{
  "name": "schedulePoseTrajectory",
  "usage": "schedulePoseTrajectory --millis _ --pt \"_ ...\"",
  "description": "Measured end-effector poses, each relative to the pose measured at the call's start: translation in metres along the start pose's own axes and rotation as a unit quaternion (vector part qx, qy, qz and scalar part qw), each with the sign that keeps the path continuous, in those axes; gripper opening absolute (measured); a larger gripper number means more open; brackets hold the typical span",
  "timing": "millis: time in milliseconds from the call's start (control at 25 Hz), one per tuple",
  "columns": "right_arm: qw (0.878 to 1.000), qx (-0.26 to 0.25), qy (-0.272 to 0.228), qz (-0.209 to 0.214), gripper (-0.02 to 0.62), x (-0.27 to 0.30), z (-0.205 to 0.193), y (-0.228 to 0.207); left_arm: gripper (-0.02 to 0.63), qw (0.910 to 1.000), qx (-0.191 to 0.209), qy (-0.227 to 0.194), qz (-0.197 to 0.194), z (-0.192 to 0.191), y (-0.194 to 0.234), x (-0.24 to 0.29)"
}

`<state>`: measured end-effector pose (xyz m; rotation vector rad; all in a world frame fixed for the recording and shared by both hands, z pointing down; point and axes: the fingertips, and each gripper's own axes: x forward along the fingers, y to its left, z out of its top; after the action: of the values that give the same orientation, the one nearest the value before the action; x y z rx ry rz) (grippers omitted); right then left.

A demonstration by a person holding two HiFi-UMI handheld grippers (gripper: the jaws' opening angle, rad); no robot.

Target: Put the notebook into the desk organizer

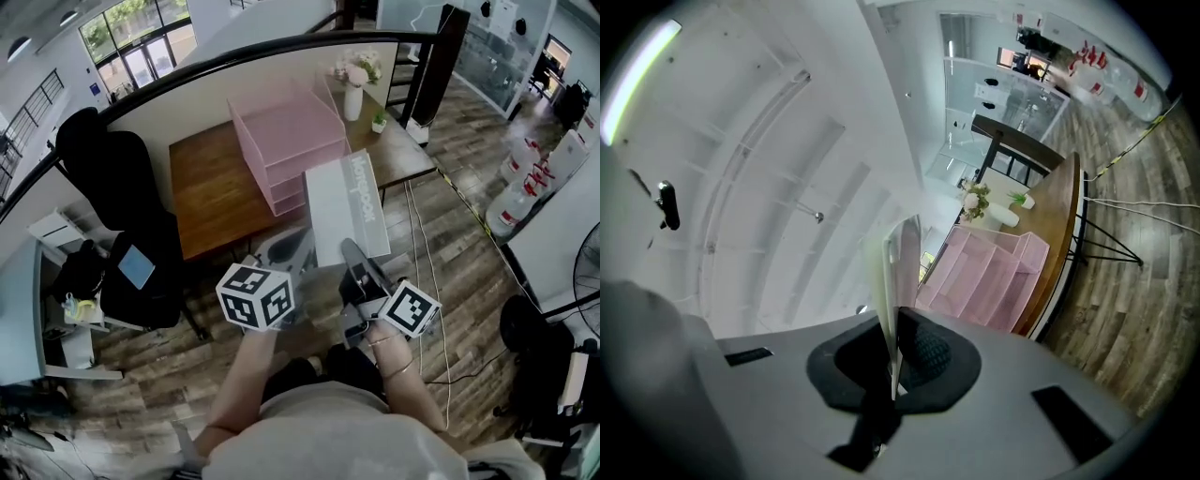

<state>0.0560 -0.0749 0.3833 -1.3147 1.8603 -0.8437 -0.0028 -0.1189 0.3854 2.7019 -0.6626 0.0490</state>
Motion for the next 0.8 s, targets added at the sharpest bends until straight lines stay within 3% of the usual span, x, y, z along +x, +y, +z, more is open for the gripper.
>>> schedulePoseTrajectory --millis 240,800 --pt "0.999 0.006 0.035 0.015 0.011 0.032 0.008 -0.025 0.011 0.9989 -0.014 0.004 0.045 -0.007 0.029 0.015" --pt "0.990 0.025 0.103 0.092 0.009 0.129 0.062 -0.046 0.011 0.9893 -0.023 -0.047 0.136 0.039 0.077 0.069"
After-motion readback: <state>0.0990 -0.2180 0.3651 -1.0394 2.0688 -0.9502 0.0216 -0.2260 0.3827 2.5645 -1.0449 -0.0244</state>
